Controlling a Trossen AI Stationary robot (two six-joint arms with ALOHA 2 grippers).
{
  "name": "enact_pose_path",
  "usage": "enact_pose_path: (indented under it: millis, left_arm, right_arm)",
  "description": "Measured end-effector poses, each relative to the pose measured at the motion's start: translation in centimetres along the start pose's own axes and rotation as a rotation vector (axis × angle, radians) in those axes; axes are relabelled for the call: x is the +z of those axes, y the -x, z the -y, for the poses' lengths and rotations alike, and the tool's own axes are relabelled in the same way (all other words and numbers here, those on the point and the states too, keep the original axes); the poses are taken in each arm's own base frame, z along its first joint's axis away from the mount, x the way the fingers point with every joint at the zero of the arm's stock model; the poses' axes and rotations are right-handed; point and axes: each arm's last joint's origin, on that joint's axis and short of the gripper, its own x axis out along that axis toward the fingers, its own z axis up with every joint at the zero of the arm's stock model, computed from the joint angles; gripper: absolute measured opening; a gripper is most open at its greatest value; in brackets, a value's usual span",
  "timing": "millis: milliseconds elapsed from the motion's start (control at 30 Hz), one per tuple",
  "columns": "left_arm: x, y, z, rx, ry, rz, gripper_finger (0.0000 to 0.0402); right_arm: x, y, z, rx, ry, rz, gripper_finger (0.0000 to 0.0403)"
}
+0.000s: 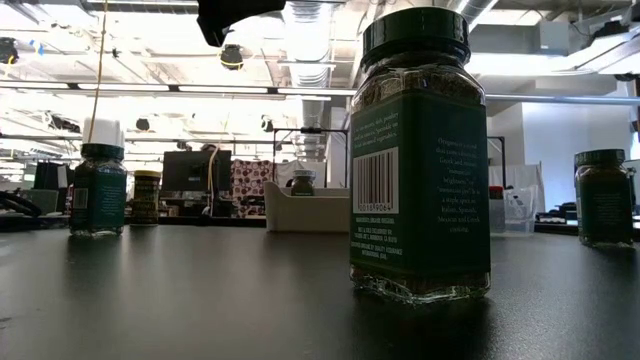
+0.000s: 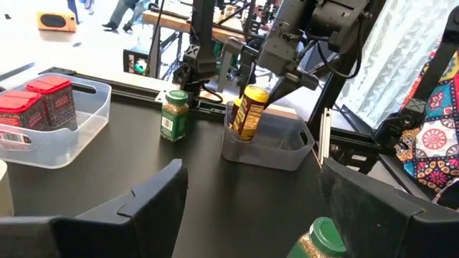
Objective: Sort spices by type
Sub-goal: Put the right yellow seasoning can into the black bin
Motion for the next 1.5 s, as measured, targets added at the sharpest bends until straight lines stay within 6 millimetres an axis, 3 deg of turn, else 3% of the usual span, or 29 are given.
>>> enact_pose_path:
  millis: [167, 333, 800, 1500]
  left_arm:
    - [0.0, 0.0, 0.0, 0.000, 0.000, 0.001, 0.0303]
    - [0.0, 0.0, 0.0, 0.000, 0.000, 0.001, 0.0303]
    - [0.0, 0.0, 0.0, 0.000, 0.024, 0.002, 0.0303]
    - [0.0, 0.0, 0.0, 0.000, 0.027, 0.002, 0.0303]
  right_arm:
    - [0.0, -0.1, 0.0, 0.004, 0.013, 0.003, 0.0246]
    - [-0.2, -1.6, -0.2, 0.021, 0.005, 0.012, 0.0246]
    - [-0.6, -3.3, -0.3, 0.022, 0.032, 0.009, 0.0246]
    - [-0.8, -3.3, -0.2, 0.004, 0.019, 0.000, 0.0246]
